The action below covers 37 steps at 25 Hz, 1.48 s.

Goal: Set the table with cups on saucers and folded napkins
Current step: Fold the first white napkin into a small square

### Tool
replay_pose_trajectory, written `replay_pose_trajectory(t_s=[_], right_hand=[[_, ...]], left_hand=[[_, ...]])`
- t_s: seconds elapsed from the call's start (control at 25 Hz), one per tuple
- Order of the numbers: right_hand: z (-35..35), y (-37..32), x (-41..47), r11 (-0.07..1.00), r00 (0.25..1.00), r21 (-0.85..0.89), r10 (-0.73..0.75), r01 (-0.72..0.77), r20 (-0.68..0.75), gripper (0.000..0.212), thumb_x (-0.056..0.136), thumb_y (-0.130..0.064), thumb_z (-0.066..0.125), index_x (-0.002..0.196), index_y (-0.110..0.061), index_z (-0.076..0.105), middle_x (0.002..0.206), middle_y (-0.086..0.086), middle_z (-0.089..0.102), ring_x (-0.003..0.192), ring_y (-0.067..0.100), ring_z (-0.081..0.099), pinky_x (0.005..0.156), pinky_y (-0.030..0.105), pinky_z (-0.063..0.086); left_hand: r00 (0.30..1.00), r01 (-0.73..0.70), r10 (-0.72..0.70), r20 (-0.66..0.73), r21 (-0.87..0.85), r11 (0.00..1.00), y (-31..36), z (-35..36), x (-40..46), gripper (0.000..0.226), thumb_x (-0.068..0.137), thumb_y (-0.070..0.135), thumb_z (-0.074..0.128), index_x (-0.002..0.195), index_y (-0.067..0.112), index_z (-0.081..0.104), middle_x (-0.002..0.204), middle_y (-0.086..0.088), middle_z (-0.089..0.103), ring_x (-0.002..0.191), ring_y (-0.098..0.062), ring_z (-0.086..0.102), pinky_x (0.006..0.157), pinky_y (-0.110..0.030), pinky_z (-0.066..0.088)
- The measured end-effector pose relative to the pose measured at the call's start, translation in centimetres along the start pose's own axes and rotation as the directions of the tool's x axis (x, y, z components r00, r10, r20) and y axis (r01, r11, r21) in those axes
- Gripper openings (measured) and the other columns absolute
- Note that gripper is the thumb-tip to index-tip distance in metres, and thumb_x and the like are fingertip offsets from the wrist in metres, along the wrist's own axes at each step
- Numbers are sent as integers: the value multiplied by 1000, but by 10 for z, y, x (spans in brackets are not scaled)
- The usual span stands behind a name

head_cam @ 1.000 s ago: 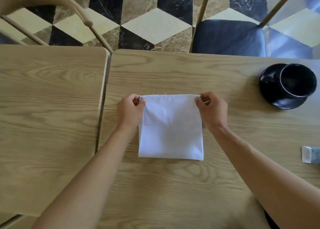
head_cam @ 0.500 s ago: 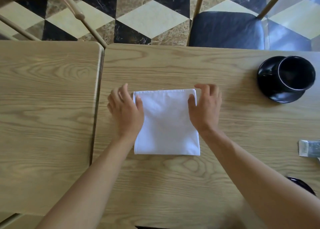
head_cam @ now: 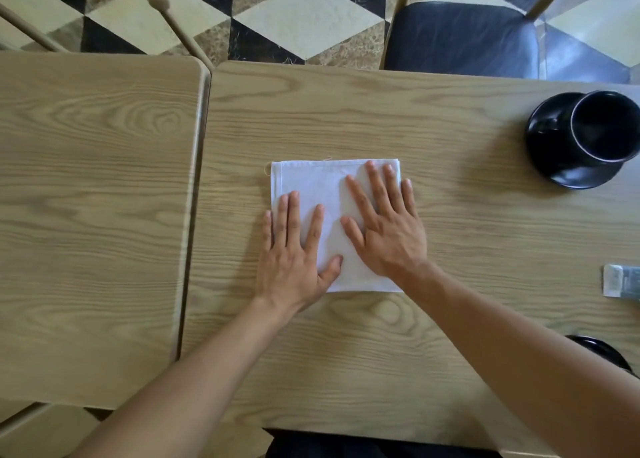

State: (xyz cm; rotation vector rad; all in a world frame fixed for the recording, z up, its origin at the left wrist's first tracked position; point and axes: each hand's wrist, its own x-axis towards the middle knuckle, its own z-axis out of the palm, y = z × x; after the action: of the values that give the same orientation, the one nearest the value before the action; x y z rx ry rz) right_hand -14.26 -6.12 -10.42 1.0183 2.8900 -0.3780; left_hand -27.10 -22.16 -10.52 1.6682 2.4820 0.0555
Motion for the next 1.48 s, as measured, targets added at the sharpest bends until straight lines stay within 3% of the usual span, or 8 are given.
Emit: replay_pose_trajectory(t_s=[0.32, 0.6, 0.72, 0.84, 0.92, 1.04, 1.24, 1.48], right_hand=[[-3, -22, -32, 994, 990, 85, -57, 68, -129, 65, 107, -42, 35, 158, -2, 25, 167, 20, 15, 156, 34, 9, 125, 52, 13], [-1, -18, -36, 991, 995, 125, -42, 53, -86, 69, 104, -39, 45, 155, 4, 28, 166, 22, 19, 155, 33, 14, 126, 49, 15], [-17, -13, -36, 962, 979, 254, 139, -99, -146, 53, 94, -20, 60, 143, -1, 49, 154, 21, 39, 141, 39, 38, 116, 50, 35], [-35, -4, -45, 831, 884, 421, 450, -364, -124, 45, 90, -18, 60, 134, -10, 54, 127, 11, 54, 114, 31, 53, 92, 43, 49], [-38, 0, -59, 758, 839, 443, 544, -478, -25, 38, 93, -27, 58, 129, -17, 54, 116, 3, 57, 105, 26, 58, 75, 34, 46], [-32, -8, -95, 764, 847, 407, 529, -500, 50, 28, 97, -33, 57, 122, -21, 56, 108, 1, 61, 96, 27, 62, 67, 33, 40], [-21, -15, -127, 740, 835, 438, 549, -510, 45, 22, 97, -28, 61, 117, -22, 59, 98, -4, 59, 88, 23, 62, 65, 31, 38], [-28, 3, -137, 848, 962, 459, 268, -263, 56, 32, 93, -19, 67, 124, -26, 67, 108, -11, 54, 75, 12, 60, 64, 33, 54]], left_hand=[[994, -87, 85, -62, -19, 996, 7, -13, 35, 68, 100, 39, 39, 159, 8, 22, 165, -27, 10, 155, -39, 6, 124, -55, 12], [998, -55, 55, -13, 4, 998, 4, -12, 40, 74, 98, 49, 39, 160, 13, 21, 165, -26, 10, 154, -43, 5, 120, -64, 11], [991, 122, -127, -42, -90, 988, 2, -27, 35, 72, 95, 43, 52, 152, 3, 36, 155, -31, 32, 141, -49, 33, 115, -59, 28], [888, 410, -445, -113, -241, 880, -5, -40, 4, 61, 85, 28, 66, 138, 4, 47, 123, -20, 51, 107, -40, 51, 89, -49, 43], [893, 391, -440, -89, -328, 860, 1, -41, -30, 55, 84, 17, 69, 134, 4, 49, 111, -18, 51, 97, -38, 53, 79, -47, 49], [944, 287, -322, -69, -310, 907, 14, -38, -78, 40, 89, 4, 65, 128, 4, 60, 104, -16, 51, 86, -34, 56, 69, -48, 54], [911, 342, -411, -44, -475, 811, 9, -33, -95, 28, 92, -1, 65, 118, 7, 70, 100, -9, 54, 84, -26, 59, 72, -40, 54], [975, 134, -195, -107, -415, 900, -17, -34, -91, 23, 86, 1, 74, 109, 4, 74, 90, -8, 57, 76, -25, 59, 63, -38, 53]])
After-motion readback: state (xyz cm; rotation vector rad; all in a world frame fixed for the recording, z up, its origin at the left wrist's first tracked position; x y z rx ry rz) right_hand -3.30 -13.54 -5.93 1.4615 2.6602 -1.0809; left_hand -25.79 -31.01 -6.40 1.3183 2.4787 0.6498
